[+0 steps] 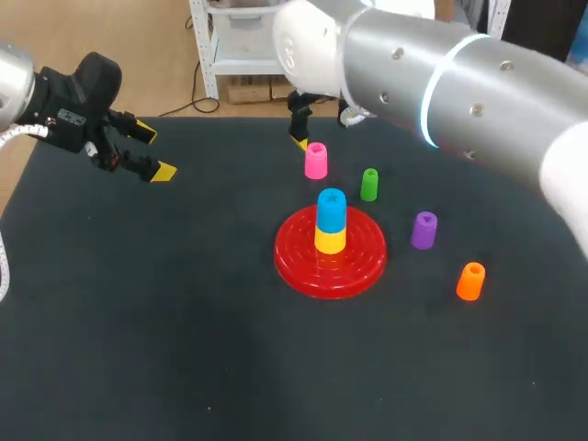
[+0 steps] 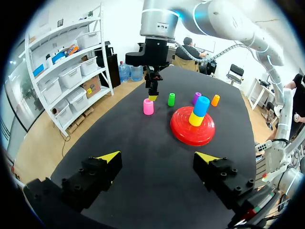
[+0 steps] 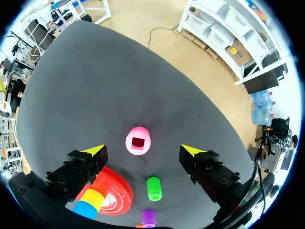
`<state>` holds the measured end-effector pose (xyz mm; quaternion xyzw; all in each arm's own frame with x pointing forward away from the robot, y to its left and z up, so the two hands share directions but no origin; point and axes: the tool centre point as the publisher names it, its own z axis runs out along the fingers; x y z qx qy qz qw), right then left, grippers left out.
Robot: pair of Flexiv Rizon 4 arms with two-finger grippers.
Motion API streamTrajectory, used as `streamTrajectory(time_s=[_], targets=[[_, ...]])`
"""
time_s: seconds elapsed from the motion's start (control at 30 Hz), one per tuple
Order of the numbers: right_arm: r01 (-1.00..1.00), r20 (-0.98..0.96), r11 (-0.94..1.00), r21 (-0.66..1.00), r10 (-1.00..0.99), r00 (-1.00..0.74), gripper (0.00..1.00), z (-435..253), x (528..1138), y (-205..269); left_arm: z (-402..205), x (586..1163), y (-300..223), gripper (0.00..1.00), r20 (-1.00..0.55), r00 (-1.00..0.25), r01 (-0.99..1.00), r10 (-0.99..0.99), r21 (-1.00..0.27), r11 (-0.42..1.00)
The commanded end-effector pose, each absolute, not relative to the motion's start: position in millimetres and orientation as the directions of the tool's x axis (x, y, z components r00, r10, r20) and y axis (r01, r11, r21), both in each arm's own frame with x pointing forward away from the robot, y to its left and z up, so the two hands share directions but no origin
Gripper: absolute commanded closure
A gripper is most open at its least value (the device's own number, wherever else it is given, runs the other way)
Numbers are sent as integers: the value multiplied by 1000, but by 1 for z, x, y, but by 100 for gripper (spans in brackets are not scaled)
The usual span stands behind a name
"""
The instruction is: Pick up and stack the cylinders on the red base in this order: pink,purple,orange,green
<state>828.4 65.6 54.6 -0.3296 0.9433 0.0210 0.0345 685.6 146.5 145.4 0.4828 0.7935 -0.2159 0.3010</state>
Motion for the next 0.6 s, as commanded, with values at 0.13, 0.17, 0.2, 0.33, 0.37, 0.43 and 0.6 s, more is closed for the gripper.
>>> streamTrajectory(time_s=[0.13, 0.17, 0.2, 0.33, 0.37, 0.43, 0.6], targets=[[-620, -83, 784, 23, -617, -783, 0, 54, 827, 64, 145, 685, 147, 0, -690, -349, 897, 634, -50, 440], [-621, -82, 783, 22, -618, -782, 0, 54, 827, 64, 145, 685, 147, 0, -690, -349, 897, 634, -50, 440], [-622, -81, 783, 22, -619, -782, 0, 54, 828, 65, 145, 685, 147, 0, -690, -349, 897, 634, -50, 440], [-631, -79, 775, 25, -628, -774, 0, 53, 830, 72, 145, 685, 147, 0, -690, -349, 897, 634, -50, 440], [-634, -78, 773, 25, -631, -772, 0, 53, 830, 73, 145, 685, 147, 0, -690, -349, 897, 634, -50, 440], [-643, -67, 766, 15, -641, -765, 0, 51, 829, 76, 145, 685, 147, 0, -690, -349, 897, 634, -50, 440], [-643, -46, 766, 8, -642, -765, 0, 45, 830, 78, 145, 685, 147, 0, -690, -349, 897, 634, -50, 440]])
